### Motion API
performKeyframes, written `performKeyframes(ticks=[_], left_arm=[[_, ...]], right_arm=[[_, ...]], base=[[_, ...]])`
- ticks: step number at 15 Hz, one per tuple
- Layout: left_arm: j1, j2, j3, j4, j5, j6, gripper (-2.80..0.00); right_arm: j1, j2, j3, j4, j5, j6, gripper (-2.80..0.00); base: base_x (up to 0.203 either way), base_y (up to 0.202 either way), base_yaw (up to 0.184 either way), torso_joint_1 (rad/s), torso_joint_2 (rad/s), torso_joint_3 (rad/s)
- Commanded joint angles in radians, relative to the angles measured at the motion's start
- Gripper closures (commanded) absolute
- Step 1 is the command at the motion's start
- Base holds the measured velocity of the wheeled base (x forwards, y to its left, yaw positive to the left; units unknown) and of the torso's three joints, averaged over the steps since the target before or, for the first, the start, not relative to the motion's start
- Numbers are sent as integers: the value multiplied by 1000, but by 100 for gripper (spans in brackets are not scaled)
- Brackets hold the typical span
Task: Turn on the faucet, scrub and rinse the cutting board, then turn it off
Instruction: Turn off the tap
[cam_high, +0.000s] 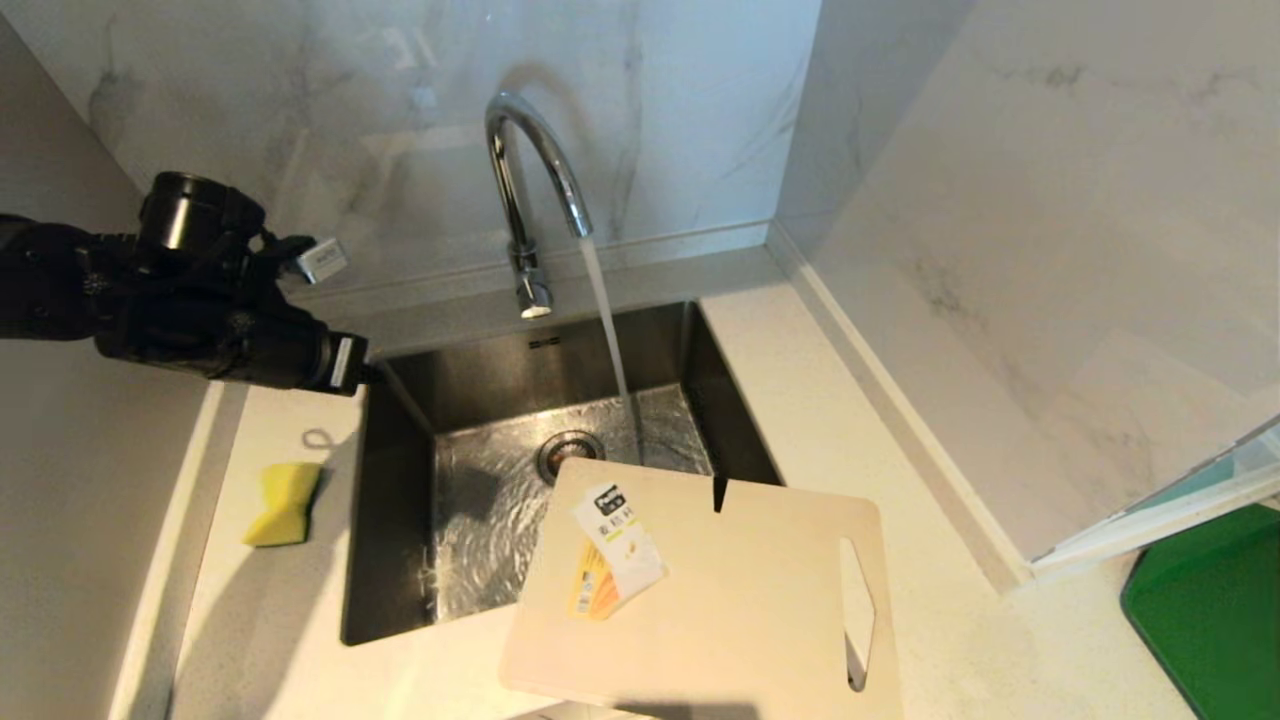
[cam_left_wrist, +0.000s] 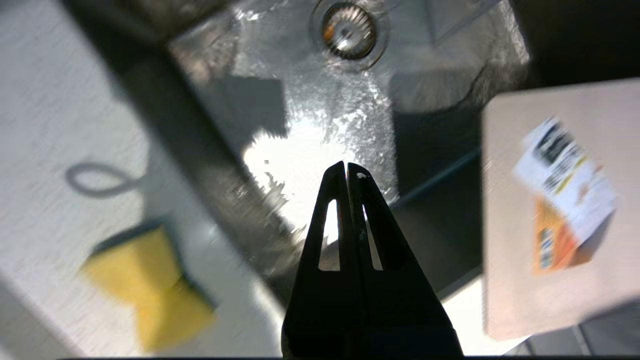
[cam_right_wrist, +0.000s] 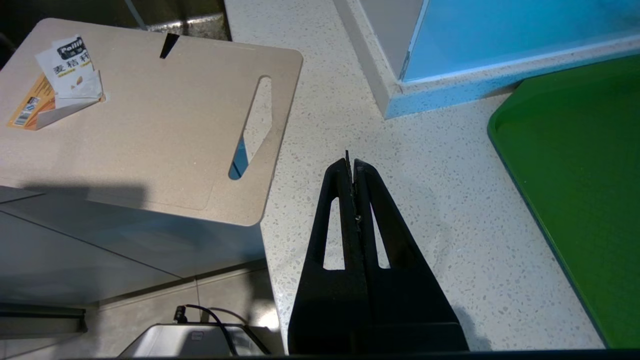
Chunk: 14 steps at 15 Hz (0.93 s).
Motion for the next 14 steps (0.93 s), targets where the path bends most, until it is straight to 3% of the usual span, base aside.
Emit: performKeyframes(ticks=[1, 8, 11, 14], left_arm=[[-38, 78, -84, 7, -2, -16, 0], [-102, 274, -317, 25, -2, -131, 0], [-107, 334, -387, 12, -2, -134, 0], [-115, 362, -393, -104, 0, -117, 0]], right_arm=[[0, 1, 0, 0, 0, -1, 0], [0, 1, 0, 0, 0, -1, 0], [1, 0, 0, 0, 0, -1, 0], [0, 1, 0, 0, 0, -1, 0]], base=[[0, 0, 0, 0, 0, 0], [0, 0, 0, 0, 0, 0], [0, 0, 0, 0, 0, 0], [0, 0, 0, 0, 0, 0]])
